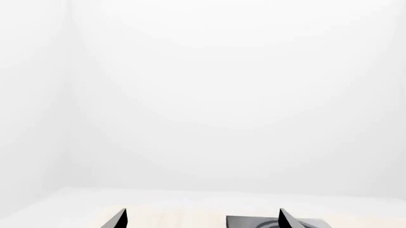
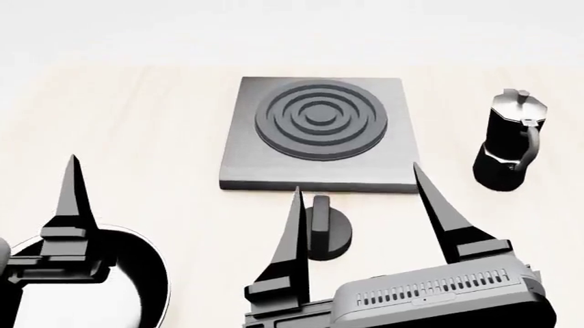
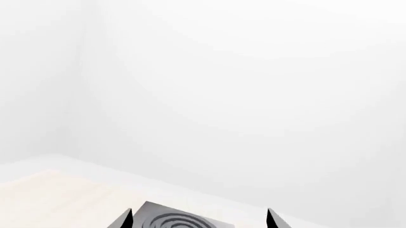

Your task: Turn on the stove.

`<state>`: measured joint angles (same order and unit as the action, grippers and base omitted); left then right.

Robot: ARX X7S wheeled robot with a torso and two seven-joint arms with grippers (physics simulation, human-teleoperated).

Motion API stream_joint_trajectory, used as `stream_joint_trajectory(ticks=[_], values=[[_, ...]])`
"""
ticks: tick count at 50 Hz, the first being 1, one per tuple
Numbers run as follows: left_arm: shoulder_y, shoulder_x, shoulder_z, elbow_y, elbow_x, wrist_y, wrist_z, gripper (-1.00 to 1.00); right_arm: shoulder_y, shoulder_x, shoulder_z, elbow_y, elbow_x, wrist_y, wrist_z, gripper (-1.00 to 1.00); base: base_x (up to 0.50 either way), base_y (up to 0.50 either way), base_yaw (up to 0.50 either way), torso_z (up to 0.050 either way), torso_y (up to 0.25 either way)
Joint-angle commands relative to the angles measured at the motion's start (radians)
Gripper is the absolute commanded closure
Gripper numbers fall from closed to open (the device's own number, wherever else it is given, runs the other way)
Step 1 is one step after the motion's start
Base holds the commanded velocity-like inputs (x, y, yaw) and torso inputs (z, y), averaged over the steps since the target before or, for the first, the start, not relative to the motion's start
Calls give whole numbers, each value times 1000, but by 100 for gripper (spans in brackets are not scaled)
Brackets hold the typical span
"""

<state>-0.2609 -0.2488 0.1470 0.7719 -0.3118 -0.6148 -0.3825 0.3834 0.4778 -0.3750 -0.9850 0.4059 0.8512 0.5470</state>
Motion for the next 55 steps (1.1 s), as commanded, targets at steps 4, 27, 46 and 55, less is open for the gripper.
stream_joint_trajectory(ticks=[4,27,46,55], values=[[0,-5,5,0,-6,3,-7,-100,3,11,-4,1,16,-8,15,-100,200,0,0,0,0],[-3,-14,8,0,-15,5,-18,-100,15,26,-19,7,37,-20,40,-100,200,0,0,0,1],[-4,-20,11,1,-25,6,-26,-100,1,30,-23,55,49,-71,41,-100,155,0,0,0,0],[-2,-24,10,5,-31,9,-30,-100,-27,13,-2,112,86,-91,31,-100,0,0,0,0,0]])
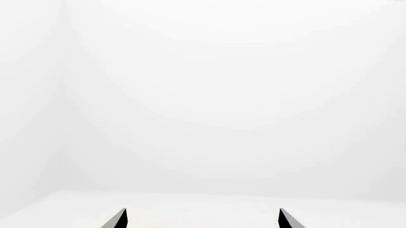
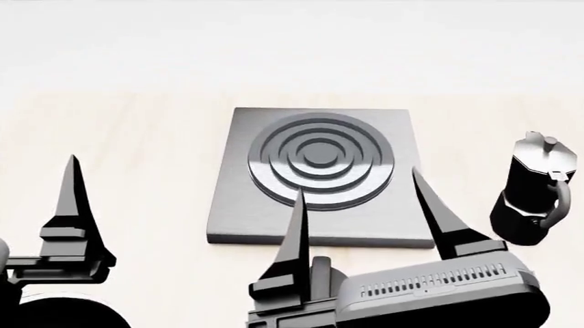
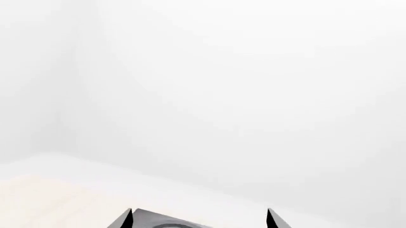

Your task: Turn on the stove.

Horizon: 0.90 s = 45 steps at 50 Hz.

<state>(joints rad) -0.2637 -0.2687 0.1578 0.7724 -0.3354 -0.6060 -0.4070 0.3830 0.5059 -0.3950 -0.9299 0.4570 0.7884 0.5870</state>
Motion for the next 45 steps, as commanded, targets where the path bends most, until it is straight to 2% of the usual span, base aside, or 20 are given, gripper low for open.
stream_joint_trajectory(ticks=[1,45], values=[[0,-4,-1,5,-8,-1,-6,-100,-28,-13,13,64,29,-34,-13,-100,0,0,0,0,0],[-3,-19,5,-11,-25,9,-22,-100,-3,-110,50,235,200,114,14,-100,0,0,0,0,0]])
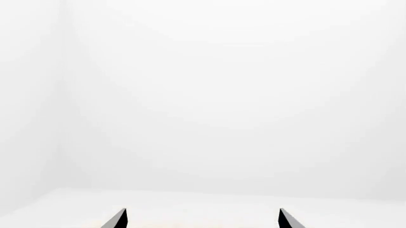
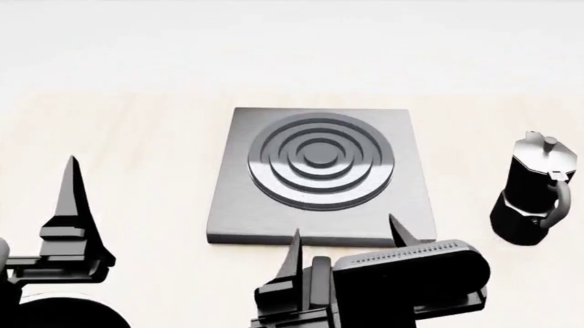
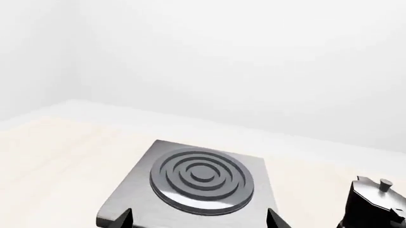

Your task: Turn on the stove.

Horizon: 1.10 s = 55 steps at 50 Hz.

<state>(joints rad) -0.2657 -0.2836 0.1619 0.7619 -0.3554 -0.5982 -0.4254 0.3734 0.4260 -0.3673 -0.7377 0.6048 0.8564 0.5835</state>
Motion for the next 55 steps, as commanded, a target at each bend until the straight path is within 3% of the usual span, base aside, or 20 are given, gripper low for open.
stream_joint_trajectory(ticks=[1,15,55], values=[[-1,-5,0,0,-6,0,-5,-100,7,-32,22,43,53,47,19,-100,0,0,0,0,0],[-4,-8,8,0,-7,-2,-13,-100,32,-66,57,96,134,158,69,-100,0,0,0,0,0],[29,-20,28,-28,5,66,-15,-100,54,-105,101,212,249,227,84,-100,0,0,0,0,0]])
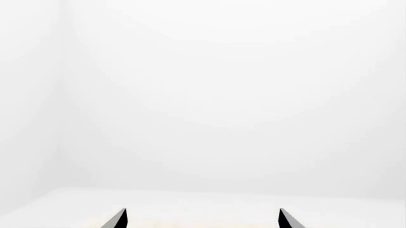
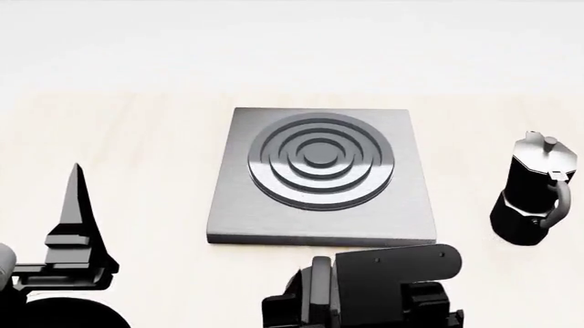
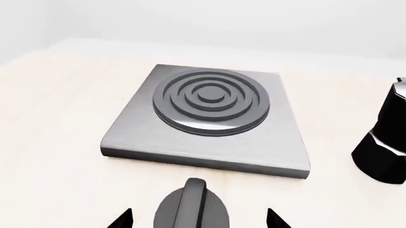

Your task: Turn on the stove.

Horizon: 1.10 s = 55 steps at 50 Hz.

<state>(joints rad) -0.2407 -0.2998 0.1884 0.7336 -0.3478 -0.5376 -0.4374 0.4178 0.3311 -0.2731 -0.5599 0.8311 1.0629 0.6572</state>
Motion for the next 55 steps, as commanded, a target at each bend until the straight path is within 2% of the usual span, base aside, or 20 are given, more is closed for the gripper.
stream_joint_trajectory(ticks=[1,55], values=[[5,-4,3,-1,-1,7,-4,-100,9,-12,7,39,24,20,10,-100,0,0,0,0,0],[-2,-19,15,-12,-14,18,-21,-100,36,-23,-83,250,-53,-91,-70,-100,0,0,0,0,0]])
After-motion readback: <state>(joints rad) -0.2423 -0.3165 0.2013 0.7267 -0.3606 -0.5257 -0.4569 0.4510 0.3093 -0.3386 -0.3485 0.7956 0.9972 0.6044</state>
